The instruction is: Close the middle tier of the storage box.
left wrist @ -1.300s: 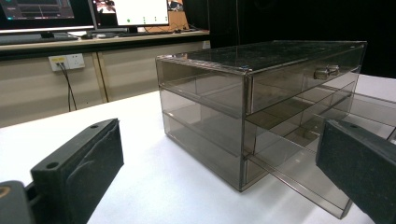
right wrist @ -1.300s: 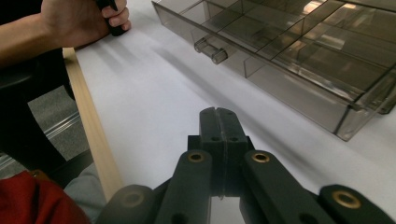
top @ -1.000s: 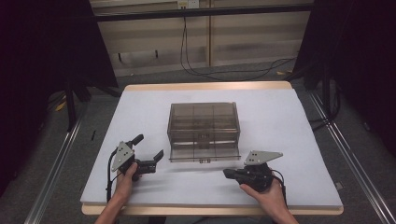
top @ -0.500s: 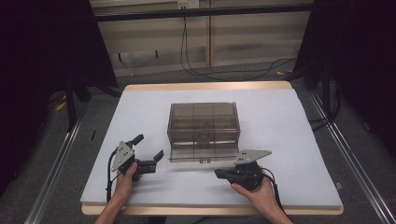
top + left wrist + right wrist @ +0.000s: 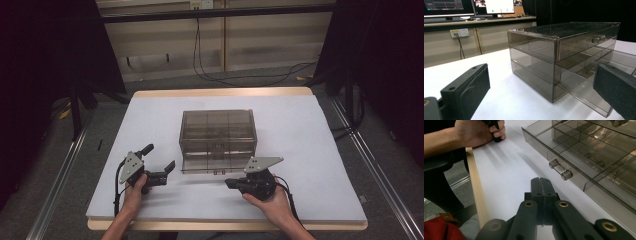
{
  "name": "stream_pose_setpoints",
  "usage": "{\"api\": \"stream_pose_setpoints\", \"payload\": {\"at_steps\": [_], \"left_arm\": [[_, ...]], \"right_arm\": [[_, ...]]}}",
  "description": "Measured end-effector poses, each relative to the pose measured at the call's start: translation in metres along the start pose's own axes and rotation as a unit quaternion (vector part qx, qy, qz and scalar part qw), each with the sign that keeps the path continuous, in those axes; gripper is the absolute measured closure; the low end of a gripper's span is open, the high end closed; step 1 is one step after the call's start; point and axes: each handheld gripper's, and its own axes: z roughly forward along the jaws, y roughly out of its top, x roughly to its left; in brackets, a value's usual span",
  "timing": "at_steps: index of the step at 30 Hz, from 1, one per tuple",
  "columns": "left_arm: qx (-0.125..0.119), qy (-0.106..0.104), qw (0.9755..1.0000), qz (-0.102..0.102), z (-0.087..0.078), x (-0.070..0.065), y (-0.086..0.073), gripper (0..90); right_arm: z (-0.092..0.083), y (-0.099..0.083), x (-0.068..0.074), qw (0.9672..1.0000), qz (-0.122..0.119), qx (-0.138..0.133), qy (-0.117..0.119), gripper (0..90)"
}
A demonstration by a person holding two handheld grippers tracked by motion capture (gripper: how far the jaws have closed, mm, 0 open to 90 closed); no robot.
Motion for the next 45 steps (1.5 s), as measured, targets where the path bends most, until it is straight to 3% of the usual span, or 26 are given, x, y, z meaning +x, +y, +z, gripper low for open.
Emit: {"api": "stream_pose_setpoints", "payload": {"at_steps": [4,11,18,45], "left_arm": [[-0.004,0.0,1.0,-0.008,0.001,-0.001,0.0,0.8],[0.002,0.003,1.0,-0.001,0.0,0.0,0.0,0.8],[-0.004,0.0,1.0,-0.008,0.001,-0.001,0.0,0.8],[-0.004,-0.001,1.0,-0.008,0.0,0.0,0.0,0.8]], "right_arm": [[0.007,0.002,0.0,1.0,-0.004,0.004,0.002,90.0],[0.02,0.006,0.002,0.9998,-0.014,0.012,0.008,90.0],[0.034,0.007,-0.003,0.9997,-0.016,0.02,0.007,90.0],[0.044,0.006,-0.011,0.9999,-0.009,0.011,-0.005,90.0]]}}
